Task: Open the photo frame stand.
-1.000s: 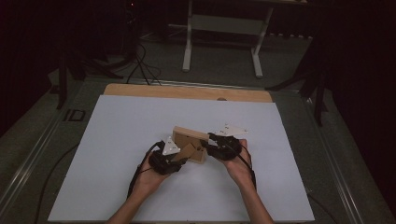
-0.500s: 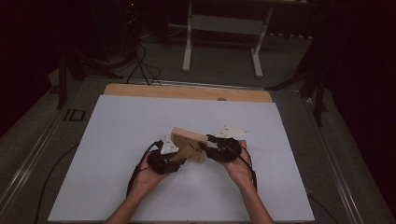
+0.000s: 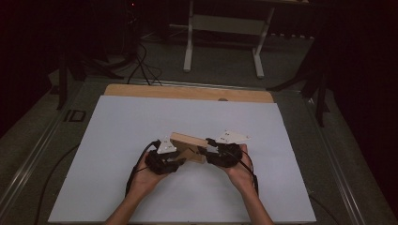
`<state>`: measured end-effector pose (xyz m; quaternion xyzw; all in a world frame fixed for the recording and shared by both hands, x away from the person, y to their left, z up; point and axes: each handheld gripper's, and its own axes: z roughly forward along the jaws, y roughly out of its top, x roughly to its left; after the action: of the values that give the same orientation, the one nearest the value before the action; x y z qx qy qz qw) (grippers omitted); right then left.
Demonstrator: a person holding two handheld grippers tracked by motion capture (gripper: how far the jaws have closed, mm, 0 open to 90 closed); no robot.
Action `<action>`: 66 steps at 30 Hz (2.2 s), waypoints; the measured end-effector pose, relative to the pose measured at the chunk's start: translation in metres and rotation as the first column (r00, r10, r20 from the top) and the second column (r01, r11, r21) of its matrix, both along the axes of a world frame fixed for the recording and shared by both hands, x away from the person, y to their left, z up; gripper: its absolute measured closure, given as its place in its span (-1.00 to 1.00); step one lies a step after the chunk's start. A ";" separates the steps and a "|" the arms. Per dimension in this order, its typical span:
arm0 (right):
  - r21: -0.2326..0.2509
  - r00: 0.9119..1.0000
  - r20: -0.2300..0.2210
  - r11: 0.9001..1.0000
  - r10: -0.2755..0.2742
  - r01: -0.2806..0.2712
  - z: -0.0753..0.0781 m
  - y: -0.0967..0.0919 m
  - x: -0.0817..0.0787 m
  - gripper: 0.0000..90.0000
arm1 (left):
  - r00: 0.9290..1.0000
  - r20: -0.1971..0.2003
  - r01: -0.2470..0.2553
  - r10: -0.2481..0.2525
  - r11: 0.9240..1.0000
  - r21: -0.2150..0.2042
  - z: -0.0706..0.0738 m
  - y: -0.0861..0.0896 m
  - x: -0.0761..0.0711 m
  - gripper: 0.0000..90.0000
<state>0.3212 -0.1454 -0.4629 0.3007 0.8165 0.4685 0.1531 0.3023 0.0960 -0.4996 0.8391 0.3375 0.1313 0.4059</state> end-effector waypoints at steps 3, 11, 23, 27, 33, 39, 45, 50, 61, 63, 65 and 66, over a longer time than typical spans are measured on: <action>0.003 1.000 0.005 1.000 -0.004 0.004 -0.001 -0.001 -0.002 0.19 | 1.000 0.002 0.006 -0.006 1.000 -0.001 0.001 0.001 -0.001 0.38; 0.008 1.000 0.010 1.000 0.005 -0.005 -0.001 -0.002 -0.008 0.20 | 1.000 0.016 0.015 -0.014 1.000 -0.012 0.006 0.007 -0.005 0.44; 0.013 1.000 0.012 1.000 0.021 -0.021 -0.004 -0.003 -0.017 0.18 | 0.999 0.043 0.030 -0.030 1.000 0.008 0.011 0.012 -0.011 0.68; 0.010 1.000 0.014 1.000 0.026 -0.026 -0.005 -0.002 -0.019 0.18 | 0.998 0.052 0.032 -0.032 0.999 0.010 0.013 0.014 -0.013 0.80; 0.008 0.999 0.014 0.999 0.031 -0.031 -0.006 -0.002 -0.023 0.17 | 0.998 0.056 0.034 -0.035 0.999 0.020 0.013 0.017 -0.015 0.96; 0.000 0.999 0.014 0.999 0.041 -0.041 -0.007 -0.002 -0.025 0.16 | 0.997 0.063 0.034 -0.036 0.999 0.029 0.014 0.019 -0.016 0.98; -0.010 0.999 0.002 0.999 0.054 -0.054 -0.011 -0.001 -0.027 0.14 | 0.997 0.067 0.034 -0.036 0.999 0.035 0.014 0.019 -0.016 0.99; -0.016 0.997 -0.010 0.997 0.071 -0.071 -0.013 -0.001 -0.028 0.09 | 0.997 0.068 0.037 -0.039 0.999 0.037 0.014 0.018 -0.017 0.99; -0.017 0.996 -0.013 0.996 0.086 -0.086 -0.014 -0.005 -0.031 0.03 | 0.996 0.072 0.040 -0.043 0.998 0.040 0.014 0.017 -0.017 0.99; -0.020 0.996 -0.013 0.996 0.089 -0.089 -0.015 -0.006 -0.032 0.02 | 0.996 0.073 0.040 -0.043 0.998 0.040 0.014 0.017 -0.017 0.99; -0.024 0.996 -0.018 0.995 0.092 -0.092 -0.016 -0.007 -0.032 0.02 | 0.996 0.073 0.040 -0.043 0.998 0.041 0.014 0.017 -0.017 0.99; -0.024 0.996 -0.019 0.996 0.091 -0.091 -0.017 -0.008 -0.032 0.02 | 0.996 0.073 0.040 -0.043 0.998 0.041 0.014 0.017 -0.017 0.99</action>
<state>0.2889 -0.1529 -0.4798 0.2655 0.8365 0.4620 0.1280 0.2855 0.1131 -0.4859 0.8484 0.3022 0.1607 0.4039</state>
